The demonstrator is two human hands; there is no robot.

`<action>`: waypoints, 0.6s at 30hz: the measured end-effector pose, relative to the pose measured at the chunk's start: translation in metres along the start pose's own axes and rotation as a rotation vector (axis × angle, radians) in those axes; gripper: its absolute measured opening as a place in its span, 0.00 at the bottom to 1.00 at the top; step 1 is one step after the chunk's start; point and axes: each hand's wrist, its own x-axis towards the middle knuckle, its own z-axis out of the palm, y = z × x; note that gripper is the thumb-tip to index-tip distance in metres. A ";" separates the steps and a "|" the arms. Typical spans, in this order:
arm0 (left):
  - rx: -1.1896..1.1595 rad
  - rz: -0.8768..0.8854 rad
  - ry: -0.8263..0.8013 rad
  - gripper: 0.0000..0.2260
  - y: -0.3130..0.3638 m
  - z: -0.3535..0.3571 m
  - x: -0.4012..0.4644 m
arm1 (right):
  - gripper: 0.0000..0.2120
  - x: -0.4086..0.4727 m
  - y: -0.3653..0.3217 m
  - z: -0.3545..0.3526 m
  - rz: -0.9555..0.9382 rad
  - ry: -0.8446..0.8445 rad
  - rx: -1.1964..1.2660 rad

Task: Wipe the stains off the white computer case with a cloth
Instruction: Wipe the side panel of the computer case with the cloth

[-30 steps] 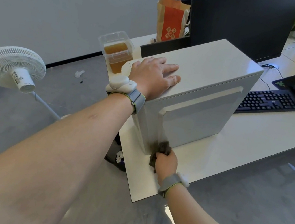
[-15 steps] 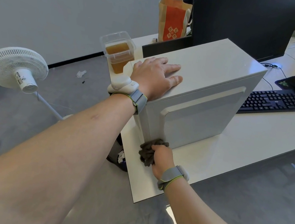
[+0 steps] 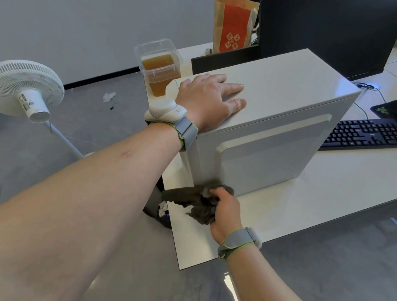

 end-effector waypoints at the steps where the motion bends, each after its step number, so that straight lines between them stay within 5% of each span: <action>1: 0.000 -0.003 0.002 0.25 -0.001 -0.001 0.001 | 0.12 0.007 0.004 -0.005 0.052 0.070 0.011; 7: 0.017 0.002 -0.009 0.25 -0.001 -0.002 0.001 | 0.08 0.030 0.006 0.001 0.192 0.062 0.068; 14: 0.024 0.007 -0.013 0.25 -0.001 -0.001 0.002 | 0.04 0.029 0.017 -0.003 0.149 0.119 0.110; 18: 0.027 0.003 -0.017 0.25 0.000 -0.002 0.001 | 0.13 0.028 0.011 0.006 0.184 0.051 0.131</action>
